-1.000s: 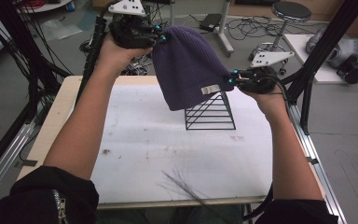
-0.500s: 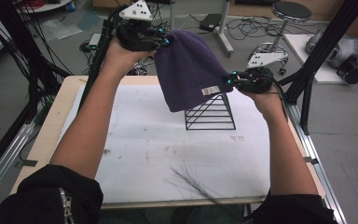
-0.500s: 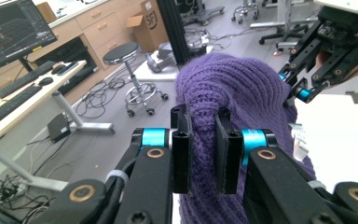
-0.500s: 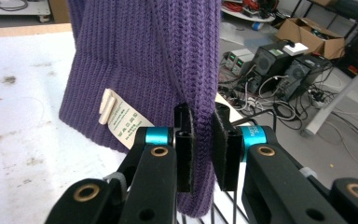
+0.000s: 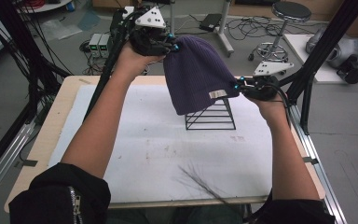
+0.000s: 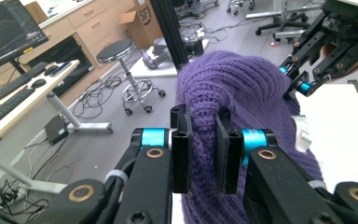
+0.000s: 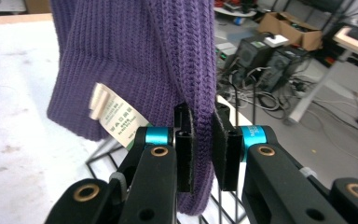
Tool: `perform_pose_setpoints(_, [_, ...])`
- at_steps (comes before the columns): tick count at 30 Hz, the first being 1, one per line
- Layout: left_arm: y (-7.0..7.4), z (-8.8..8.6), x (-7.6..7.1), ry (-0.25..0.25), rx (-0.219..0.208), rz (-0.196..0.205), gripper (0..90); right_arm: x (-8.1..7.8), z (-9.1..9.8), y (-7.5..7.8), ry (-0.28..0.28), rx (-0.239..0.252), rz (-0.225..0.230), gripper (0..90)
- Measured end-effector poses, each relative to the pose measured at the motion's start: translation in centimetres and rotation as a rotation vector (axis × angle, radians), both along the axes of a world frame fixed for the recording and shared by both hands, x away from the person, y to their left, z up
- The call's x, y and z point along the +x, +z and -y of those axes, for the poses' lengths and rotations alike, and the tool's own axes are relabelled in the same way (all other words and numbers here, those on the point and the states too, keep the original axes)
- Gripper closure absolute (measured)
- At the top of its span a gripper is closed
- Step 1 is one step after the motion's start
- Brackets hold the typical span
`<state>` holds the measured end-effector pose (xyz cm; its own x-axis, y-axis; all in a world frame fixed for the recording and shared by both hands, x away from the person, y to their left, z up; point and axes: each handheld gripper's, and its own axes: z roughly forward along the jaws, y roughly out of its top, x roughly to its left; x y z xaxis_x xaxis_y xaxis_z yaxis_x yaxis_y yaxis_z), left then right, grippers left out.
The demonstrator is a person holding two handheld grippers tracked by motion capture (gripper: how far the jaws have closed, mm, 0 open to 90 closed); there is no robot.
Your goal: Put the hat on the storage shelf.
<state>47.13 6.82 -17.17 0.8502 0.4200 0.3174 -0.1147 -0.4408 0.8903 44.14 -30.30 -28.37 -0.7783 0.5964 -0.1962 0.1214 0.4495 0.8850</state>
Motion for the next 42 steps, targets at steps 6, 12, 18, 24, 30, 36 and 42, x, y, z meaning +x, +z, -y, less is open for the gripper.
perform_pose_setpoints(6, [-0.2,1.0,0.8,-0.009,0.008,0.011,79.3,-0.5,1.1,-0.9,-0.039,0.031,-0.003,81.1])
perform_pose_setpoints(12, [0.6,0.1,0.9,0.005,0.015,0.053,79.3,-0.5,0.1,-0.4,-0.044,0.028,0.040,80.7])
perform_pose_setpoints(18, [0.2,0.0,0.9,0.024,0.041,0.062,79.3,-0.1,-1.0,-0.9,-0.030,-0.008,0.032,80.9])
perform_pose_setpoints(24, [-0.8,0.8,1.0,0.010,0.071,0.056,79.3,-0.3,0.1,-1.6,-0.053,0.006,0.025,81.0])
perform_pose_setpoints(30, [-1.3,1.9,1.2,-0.002,0.077,0.054,79.2,-1.0,1.0,-2.5,-0.077,0.016,0.009,81.0])
perform_pose_setpoints(36, [-1.5,2.5,1.4,-0.003,0.086,0.064,79.2,-1.1,1.6,-2.8,-0.096,0.013,0.010,81.2])
perform_pose_setpoints(42, [-0.4,1.9,1.5,0.022,0.093,0.087,79.2,-0.9,0.7,-2.2,-0.101,0.041,0.031,81.4])
